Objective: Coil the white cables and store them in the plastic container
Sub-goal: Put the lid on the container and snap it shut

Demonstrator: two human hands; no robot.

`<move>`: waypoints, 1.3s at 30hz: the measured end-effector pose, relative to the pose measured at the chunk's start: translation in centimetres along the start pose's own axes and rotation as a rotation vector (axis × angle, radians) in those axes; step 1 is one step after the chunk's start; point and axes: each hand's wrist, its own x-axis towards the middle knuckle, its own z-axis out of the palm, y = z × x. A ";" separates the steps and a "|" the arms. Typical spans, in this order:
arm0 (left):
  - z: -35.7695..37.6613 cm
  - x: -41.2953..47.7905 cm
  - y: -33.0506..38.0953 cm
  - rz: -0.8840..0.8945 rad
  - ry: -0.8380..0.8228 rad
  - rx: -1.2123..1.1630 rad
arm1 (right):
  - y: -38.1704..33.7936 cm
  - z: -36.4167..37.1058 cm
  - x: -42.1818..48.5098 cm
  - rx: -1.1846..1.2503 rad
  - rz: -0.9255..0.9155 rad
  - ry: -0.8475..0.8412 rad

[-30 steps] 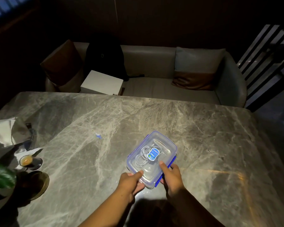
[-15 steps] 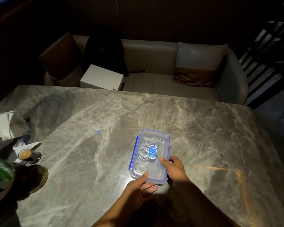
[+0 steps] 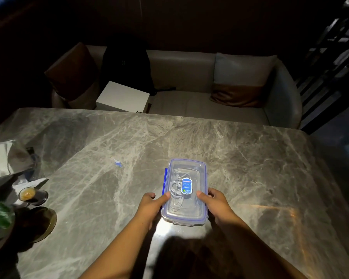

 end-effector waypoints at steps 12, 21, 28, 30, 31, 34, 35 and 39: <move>0.1 0.8 -0.7 0.145 -0.044 -0.095 | 1.3 -0.3 0.2 0.043 -0.042 0.015; 0.6 -0.3 -0.3 0.324 -0.003 0.079 | 2.3 0.5 -0.8 -0.294 -0.253 0.281; 0.8 -0.7 -0.5 0.528 -0.046 0.231 | 2.2 1.2 -2.8 -0.400 -0.342 0.267; 0.9 -1.1 -0.4 0.580 -0.051 0.253 | 2.8 1.2 -2.7 -0.416 -0.347 0.251; 0.9 -1.4 -0.4 0.599 -0.055 0.254 | 3.1 1.1 -2.5 -0.412 -0.346 0.247; 1.0 -1.5 -0.5 0.617 -0.053 0.271 | 4.4 0.7 -1.6 -0.374 -0.325 0.248; 1.0 -1.5 -0.6 0.616 -0.051 0.293 | 4.7 0.6 -1.4 -0.367 -0.325 0.239; 0.7 -0.8 -1.3 0.595 -0.022 0.380 | 4.1 0.9 -1.7 -0.356 -0.354 0.224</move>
